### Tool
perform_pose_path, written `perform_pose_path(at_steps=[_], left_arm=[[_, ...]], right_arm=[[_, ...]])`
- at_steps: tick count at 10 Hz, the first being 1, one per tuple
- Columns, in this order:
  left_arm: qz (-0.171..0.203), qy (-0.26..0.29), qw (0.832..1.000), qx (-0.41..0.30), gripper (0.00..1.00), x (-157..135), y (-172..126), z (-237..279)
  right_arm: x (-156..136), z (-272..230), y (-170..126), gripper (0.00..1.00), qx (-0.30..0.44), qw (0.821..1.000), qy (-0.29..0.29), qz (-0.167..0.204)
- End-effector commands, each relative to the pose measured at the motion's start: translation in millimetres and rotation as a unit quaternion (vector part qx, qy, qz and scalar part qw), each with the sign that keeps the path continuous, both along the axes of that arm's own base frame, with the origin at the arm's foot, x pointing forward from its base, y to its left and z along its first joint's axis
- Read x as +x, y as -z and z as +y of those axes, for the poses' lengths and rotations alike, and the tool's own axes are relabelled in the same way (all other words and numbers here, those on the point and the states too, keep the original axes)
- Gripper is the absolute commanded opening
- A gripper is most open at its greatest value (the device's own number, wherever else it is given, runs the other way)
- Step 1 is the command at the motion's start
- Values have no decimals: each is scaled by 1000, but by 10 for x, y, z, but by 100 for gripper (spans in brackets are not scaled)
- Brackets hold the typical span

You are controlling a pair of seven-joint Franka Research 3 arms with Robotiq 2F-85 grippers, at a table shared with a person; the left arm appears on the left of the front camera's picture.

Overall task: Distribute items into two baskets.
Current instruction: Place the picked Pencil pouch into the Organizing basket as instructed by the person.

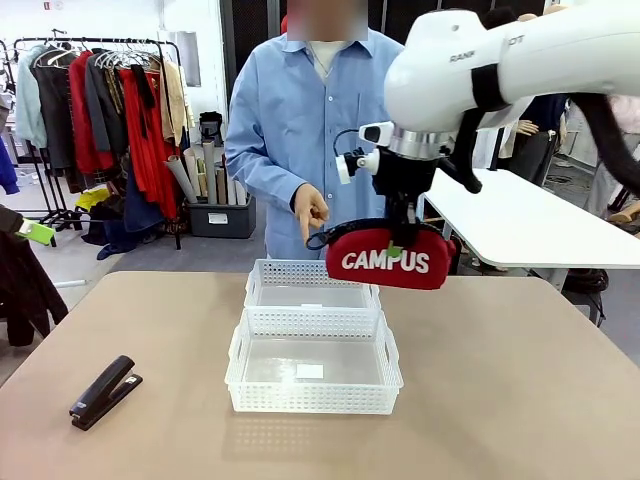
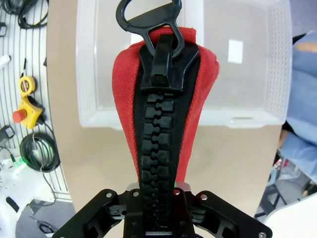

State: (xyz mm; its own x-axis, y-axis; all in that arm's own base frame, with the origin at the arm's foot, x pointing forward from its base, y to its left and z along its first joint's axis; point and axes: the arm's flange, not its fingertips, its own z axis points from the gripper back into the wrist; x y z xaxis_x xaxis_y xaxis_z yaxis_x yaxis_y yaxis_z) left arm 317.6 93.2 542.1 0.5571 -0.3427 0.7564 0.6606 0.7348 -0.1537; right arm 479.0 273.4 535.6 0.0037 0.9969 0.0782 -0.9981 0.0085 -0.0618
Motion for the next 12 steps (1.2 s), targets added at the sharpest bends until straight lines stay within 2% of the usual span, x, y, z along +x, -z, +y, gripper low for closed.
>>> perform_pose_path(at_steps=[1, 2, 3, 7, 10, 12], left_arm=[[-5, 6, 1000, -7, 100, 2, 2, 4], [-5, 6, 1000, -7, 100, 2, 2, 4], [-5, 6, 1000, -7, 100, 2, 2, 4], [-5, 6, 1000, -7, 100, 2, 2, 4], [-5, 6, 1000, -7, 100, 2, 2, 4], [-5, 6, 1000, -7, 100, 2, 2, 4]], right_arm=[[181, 262, -5, 0, 3, 1000, 15, -7], [251, 408, 43, 0, -11, 1000, 11, -7], [340, 532, 88, 0, -21, 999, 10, -23], [583, 838, 190, 0, -9, 998, -1, -65], [818, 897, 328, 0, 3, 997, -5, -75], [967, 962, 466, 0, -2, 995, -16, -98]])
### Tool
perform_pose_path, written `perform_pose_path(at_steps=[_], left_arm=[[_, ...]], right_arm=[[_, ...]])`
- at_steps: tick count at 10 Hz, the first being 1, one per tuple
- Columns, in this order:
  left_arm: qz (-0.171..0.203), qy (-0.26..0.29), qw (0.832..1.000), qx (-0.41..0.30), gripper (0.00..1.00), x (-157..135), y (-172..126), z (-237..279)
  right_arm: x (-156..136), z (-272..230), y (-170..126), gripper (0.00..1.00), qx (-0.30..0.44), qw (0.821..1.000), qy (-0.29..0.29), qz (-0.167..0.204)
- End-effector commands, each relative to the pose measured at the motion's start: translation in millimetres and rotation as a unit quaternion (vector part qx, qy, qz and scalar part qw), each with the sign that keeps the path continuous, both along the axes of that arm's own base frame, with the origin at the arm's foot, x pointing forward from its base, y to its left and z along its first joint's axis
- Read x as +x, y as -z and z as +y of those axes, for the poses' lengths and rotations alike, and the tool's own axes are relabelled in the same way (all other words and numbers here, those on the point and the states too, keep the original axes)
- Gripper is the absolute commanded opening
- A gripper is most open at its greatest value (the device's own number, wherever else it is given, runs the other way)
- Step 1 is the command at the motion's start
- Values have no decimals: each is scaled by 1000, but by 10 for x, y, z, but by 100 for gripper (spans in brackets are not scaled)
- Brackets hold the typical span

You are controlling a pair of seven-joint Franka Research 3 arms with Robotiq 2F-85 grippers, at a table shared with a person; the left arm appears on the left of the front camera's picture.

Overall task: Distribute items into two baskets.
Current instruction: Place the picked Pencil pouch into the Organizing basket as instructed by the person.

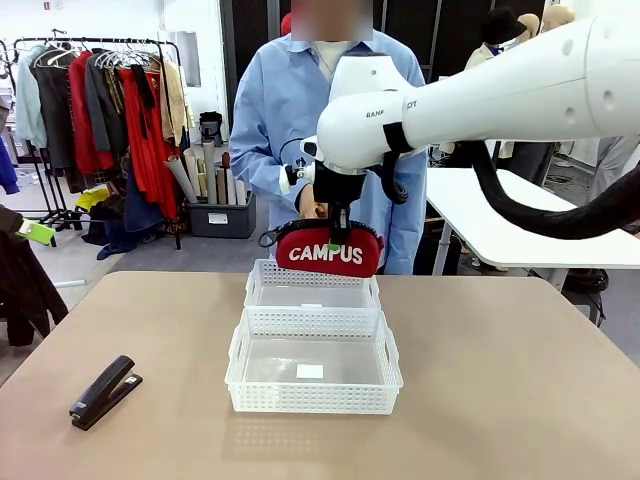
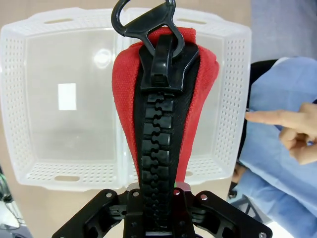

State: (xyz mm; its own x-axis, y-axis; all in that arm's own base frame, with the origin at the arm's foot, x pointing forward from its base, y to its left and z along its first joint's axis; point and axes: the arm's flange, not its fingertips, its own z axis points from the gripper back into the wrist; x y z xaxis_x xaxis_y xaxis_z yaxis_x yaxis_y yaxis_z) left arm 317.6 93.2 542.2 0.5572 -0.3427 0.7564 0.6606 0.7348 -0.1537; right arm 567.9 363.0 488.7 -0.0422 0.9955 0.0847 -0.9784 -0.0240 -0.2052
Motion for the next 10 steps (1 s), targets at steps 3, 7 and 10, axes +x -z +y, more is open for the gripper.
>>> perform_pose_path(at_steps=[3, 7, 10], left_arm=[[-6, 6, 1000, -7, 100, 2, 2, 4], [-6, 6, 1000, -7, 100, 2, 2, 4], [-6, 6, 1000, -7, 100, 2, 2, 4]], right_arm=[[290, 135, 173, 0, -2, 999, -22, -25], [436, 194, 455, 0, -6, 999, -38, -18], [512, 201, 649, 0, -12, 999, -42, 6]])
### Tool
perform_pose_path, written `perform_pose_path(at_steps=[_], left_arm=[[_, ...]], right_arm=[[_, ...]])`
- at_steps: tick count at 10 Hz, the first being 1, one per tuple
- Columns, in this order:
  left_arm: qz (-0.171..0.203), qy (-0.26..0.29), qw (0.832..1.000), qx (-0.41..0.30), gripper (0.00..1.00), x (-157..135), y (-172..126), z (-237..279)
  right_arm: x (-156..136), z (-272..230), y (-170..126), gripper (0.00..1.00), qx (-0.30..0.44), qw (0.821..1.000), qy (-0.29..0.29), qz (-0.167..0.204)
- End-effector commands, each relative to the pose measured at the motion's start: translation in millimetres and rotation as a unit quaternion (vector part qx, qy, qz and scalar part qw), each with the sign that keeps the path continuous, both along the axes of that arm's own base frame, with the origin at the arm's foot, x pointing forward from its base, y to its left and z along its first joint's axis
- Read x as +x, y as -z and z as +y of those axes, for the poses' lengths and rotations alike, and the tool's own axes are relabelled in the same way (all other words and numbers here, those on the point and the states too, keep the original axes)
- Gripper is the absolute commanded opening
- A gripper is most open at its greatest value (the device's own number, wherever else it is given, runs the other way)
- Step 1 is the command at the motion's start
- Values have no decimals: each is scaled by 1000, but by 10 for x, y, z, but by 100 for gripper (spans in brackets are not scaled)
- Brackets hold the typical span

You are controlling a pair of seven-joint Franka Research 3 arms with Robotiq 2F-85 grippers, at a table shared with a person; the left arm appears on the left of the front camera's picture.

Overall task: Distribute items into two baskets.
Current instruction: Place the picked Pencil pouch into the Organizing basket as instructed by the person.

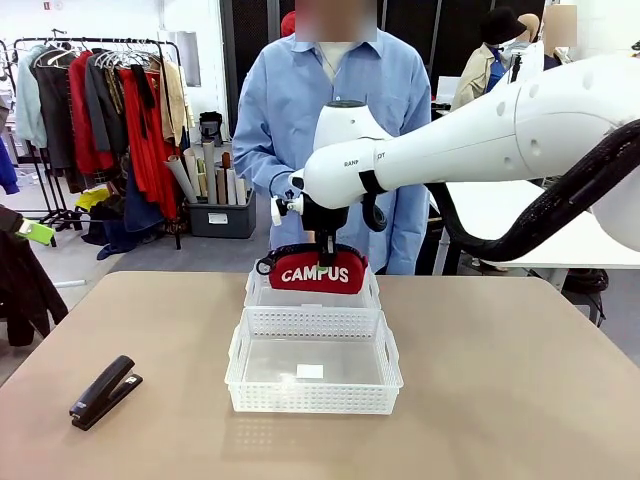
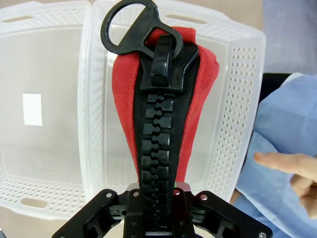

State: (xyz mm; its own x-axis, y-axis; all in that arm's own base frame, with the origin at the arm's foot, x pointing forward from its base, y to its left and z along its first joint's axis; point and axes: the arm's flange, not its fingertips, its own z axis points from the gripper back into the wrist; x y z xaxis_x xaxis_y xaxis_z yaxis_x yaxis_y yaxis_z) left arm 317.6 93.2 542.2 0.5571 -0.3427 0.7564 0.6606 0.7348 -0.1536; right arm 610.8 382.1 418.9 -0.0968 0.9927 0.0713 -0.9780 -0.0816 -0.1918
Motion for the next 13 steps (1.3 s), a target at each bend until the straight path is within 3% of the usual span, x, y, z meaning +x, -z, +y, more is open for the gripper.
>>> perform_pose_path(at_steps=[1, 7, 9, 10, 11, 13], left_arm=[[-5, 6, 1000, -7, 100, 2, 3, 3], [-5, 6, 1000, -7, 100, 2, 3, 3], [-5, 6, 1000, -7, 100, 2, 3, 3], [-5, 6, 1000, -7, 100, 2, 3, 3], [-5, 6, 1000, -7, 100, 2, 3, 3], [-5, 6, 1000, -7, 100, 2, 3, 3]], right_arm=[[114, 13, -13, 0, -4, 1000, -19, 6], [240, 7, 279, 0, -7, 998, -23, 65], [234, 24, 310, 0, -10, 997, -24, 69], [229, 29, 327, 5, -12, 997, -25, 72], [218, 38, 336, 17, -15, 997, -27, 75], [217, 45, 346, 51, -19, 996, -30, 81]])
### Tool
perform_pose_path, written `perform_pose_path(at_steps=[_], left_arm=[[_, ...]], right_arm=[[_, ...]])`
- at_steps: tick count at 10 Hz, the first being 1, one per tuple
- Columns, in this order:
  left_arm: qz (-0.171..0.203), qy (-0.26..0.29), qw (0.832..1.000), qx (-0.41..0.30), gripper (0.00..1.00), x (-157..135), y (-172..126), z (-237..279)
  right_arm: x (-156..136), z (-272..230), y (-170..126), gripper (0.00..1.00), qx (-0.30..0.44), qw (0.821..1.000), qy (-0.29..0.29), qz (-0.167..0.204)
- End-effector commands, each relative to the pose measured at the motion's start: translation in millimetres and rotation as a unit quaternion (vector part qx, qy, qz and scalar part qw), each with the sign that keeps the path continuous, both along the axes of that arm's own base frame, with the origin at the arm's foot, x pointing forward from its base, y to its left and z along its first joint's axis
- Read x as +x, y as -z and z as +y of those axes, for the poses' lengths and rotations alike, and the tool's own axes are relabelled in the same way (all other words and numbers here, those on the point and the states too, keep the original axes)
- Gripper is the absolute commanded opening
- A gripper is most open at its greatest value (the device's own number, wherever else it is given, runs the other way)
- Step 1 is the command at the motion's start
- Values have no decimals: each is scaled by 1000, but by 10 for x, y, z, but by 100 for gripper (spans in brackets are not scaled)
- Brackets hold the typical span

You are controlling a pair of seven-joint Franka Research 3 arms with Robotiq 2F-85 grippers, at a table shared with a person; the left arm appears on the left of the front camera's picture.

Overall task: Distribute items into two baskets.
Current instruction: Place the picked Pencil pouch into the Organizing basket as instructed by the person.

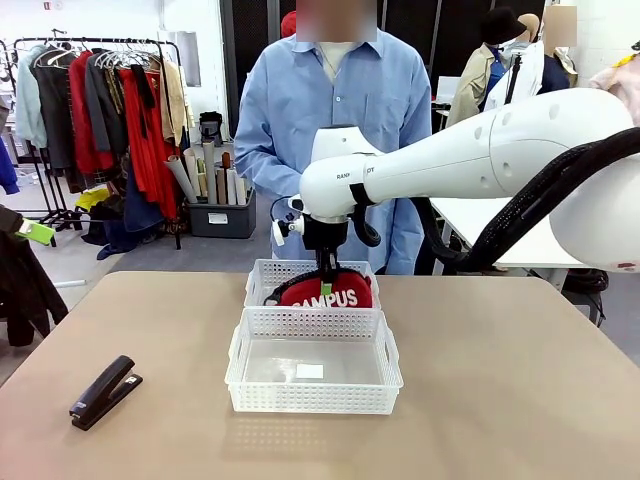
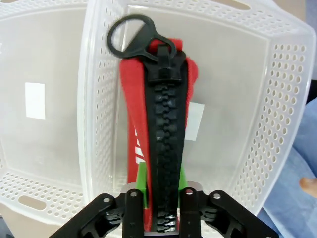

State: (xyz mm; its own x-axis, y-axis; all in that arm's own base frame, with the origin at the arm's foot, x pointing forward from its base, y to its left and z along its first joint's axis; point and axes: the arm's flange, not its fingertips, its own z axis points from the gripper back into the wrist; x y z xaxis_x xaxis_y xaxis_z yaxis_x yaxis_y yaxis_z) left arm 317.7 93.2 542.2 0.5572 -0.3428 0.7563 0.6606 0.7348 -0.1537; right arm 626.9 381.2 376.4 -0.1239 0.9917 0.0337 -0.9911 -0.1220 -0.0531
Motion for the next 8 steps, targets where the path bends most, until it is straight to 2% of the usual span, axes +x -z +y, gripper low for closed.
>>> perform_pose_path(at_steps=[1, 2, 3, 8], left_arm=[[-6, 6, 1000, -7, 100, 2, 3, 4], [-6, 6, 1000, -7, 100, 2, 3, 4], [-6, 6, 1000, -7, 100, 2, 3, 4], [-6, 6, 1000, -7, 100, 2, 3, 4]], right_arm=[[62, 50, -82, 70, 11, 1000, -11, 17], [62, 44, -84, 89, 12, 1000, -10, 16], [68, 32, -92, 100, 16, 1000, -9, 17], [-42, -153, -501, 100, 39, 999, 0, 11]])
